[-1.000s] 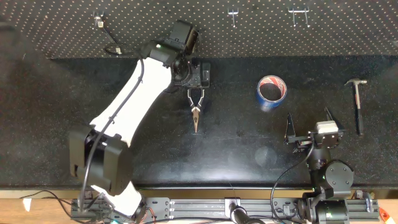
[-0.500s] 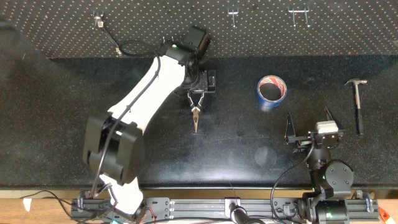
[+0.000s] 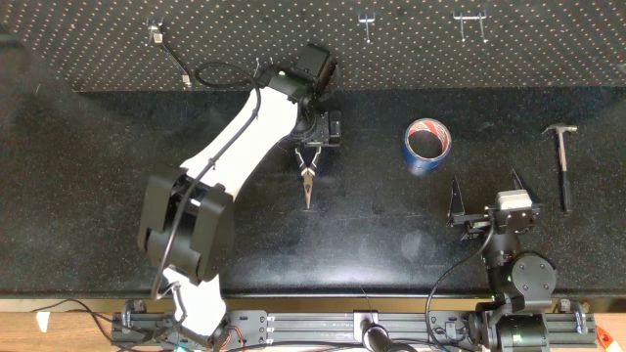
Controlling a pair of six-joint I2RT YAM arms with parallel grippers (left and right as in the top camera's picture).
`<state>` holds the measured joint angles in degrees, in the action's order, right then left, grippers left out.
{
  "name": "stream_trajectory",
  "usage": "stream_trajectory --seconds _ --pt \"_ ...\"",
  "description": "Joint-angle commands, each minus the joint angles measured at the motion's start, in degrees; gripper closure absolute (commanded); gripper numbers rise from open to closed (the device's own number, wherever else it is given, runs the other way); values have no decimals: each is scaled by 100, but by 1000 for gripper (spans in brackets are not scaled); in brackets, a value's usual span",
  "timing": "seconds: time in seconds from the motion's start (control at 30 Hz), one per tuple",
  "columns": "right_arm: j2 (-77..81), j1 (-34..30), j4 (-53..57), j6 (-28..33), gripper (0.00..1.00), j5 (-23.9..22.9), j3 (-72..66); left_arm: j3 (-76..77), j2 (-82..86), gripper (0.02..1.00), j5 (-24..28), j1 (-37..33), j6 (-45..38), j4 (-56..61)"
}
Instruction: Place Tools Onto Pegboard
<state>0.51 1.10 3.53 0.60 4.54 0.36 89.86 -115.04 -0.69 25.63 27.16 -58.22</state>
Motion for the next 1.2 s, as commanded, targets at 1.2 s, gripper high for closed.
stream_trajectory --seconds 1.2 --pt "-46 -33 35 72 25 -48 -13 105 -568 23 74 -11 111 210"
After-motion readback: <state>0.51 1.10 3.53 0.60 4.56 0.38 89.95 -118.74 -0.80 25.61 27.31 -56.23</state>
